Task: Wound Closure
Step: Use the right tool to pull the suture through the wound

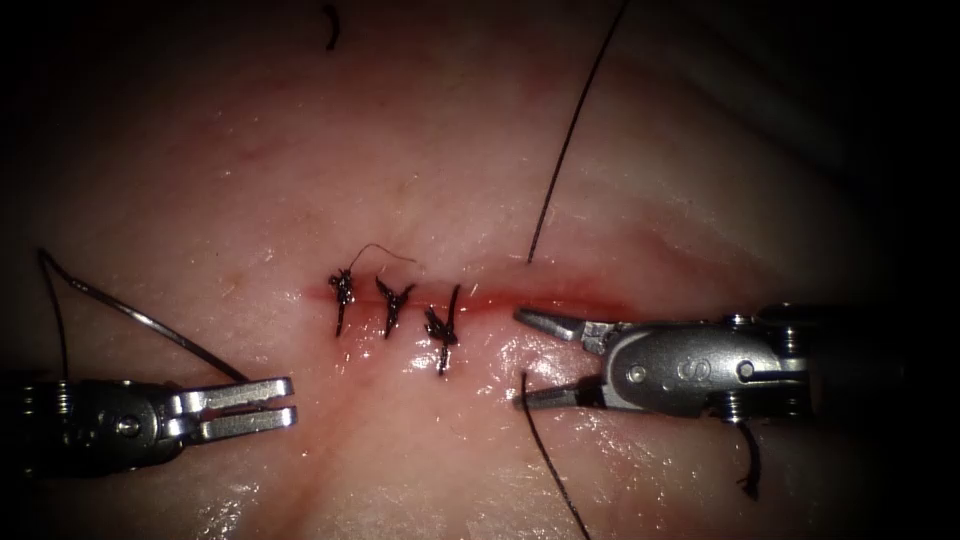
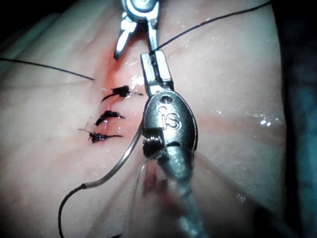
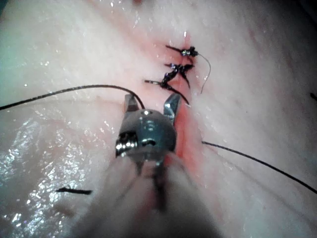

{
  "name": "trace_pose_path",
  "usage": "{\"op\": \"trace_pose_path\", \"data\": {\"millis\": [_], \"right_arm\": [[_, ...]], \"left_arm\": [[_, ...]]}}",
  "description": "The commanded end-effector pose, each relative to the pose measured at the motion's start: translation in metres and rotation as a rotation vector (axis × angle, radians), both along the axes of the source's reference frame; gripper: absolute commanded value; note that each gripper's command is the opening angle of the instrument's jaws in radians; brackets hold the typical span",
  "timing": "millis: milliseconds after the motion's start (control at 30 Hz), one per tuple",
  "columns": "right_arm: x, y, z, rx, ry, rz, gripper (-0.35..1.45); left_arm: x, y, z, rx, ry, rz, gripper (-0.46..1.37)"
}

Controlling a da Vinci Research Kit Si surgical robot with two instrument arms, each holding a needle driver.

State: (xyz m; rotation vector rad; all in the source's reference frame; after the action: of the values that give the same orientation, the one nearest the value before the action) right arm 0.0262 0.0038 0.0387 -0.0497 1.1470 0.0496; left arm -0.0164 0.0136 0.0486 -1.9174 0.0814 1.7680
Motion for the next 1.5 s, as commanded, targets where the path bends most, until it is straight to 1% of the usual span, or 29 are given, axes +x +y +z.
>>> {"op": "trace_pose_path", "data": {"millis": [33,100,167,200,233,333,367,400,467,767,800,1000,1033,1200,1267,1400,1500], "right_arm": [[0.0,0.0,0.0,0.002,0.006,-0.012,0.96],[-0.0001,-0.0001,0.0001,-0.016,0.005,-0.036,0.55],[-0.0006,-0.0002,0.0,-0.027,0.005,-0.046,-0.24],[-0.0008,-0.0003,0.0,-0.03,-0.006,-0.04,-0.35],[-0.001,-0.0005,-0.0001,-0.036,-0.023,-0.026,-0.35],[-0.0014,-0.0009,-0.0005,-0.04,-0.031,-0.014,-0.35],[-0.0014,-0.0009,-0.0006,-0.03,-0.029,-0.006,-0.35],[-0.0013,-0.0012,-0.0008,0.022,-0.024,0.021,-0.35],[-0.0013,-0.0015,-0.0012,0.027,-0.019,0.023,-0.35],[-0.0013,-0.0034,-0.0031,-0.02,-0.032,-0.036,-0.35],[-0.0011,-0.0042,-0.0036,-0.022,-0.042,-0.051,-0.35],[-0.0005,-0.0069,-0.0056,-0.025,-0.052,-0.098,-0.35],[-0.0001,-0.0079,-0.0061,-0.025,-0.055,-0.112,-0.35],[0.0014,-0.0107,-0.0074,-0.031,-0.058,-0.141,-0.35],[0.0022,-0.012,-0.0079,-0.036,-0.049,-0.149,-0.35],[0.0036,-0.0145,-0.009,-0.045,-0.035,-0.171,-0.35],[0.0047,-0.0166,-0.0103,-0.046,-0.041,-0.205,-0.35]], "left_arm": [[0.0001,0.0,0.0,-0.001,-0.002,0.005,-0.35],[0.0002,-0.0001,0.0,0.0,-0.001,0.004,-0.35],[0.0004,-0.0001,0.0,0.0,-0.001,0.005,-0.35],[0.0005,-0.0001,0.0,0.0,0.0,0.004,-0.35],[0.0005,-0.0001,0.0,0.001,0.002,0.003,-0.35],[0.0006,-0.0001,-0.0001,0.001,0.002,0.003,-0.35],[0.0006,-0.0001,-0.0001,0.001,0.002,0.003,-0.35],[0.0006,-0.0001,-0.0001,0.002,0.004,0.001,-0.35],[0.0006,-0.0001,-0.0001,0.002,0.004,0.001,-0.35],[0.0004,-0.0001,-0.0001,0.002,0.005,-0.001,-0.35],[0.0004,-0.0001,-0.0001,0.002,0.005,-0.001,-0.35],[0.0005,-0.0003,-0.0002,0.002,0.005,0.0,-0.35],[0.0004,-0.0003,-0.0002,0.001,0.005,-0.001,-0.35],[0.0001,-0.0003,-0.0001,-0.005,0.009,-0.002,-0.35],[0.0,-0.0003,-0.0001,-0.005,0.009,-0.003,-0.35],[0.0002,-0.0004,-0.0002,-0.01,0.011,-0.001,-0.35],[0.0004,-0.0005,-0.0002,-0.011,0.01,0.0,-0.35]]}}
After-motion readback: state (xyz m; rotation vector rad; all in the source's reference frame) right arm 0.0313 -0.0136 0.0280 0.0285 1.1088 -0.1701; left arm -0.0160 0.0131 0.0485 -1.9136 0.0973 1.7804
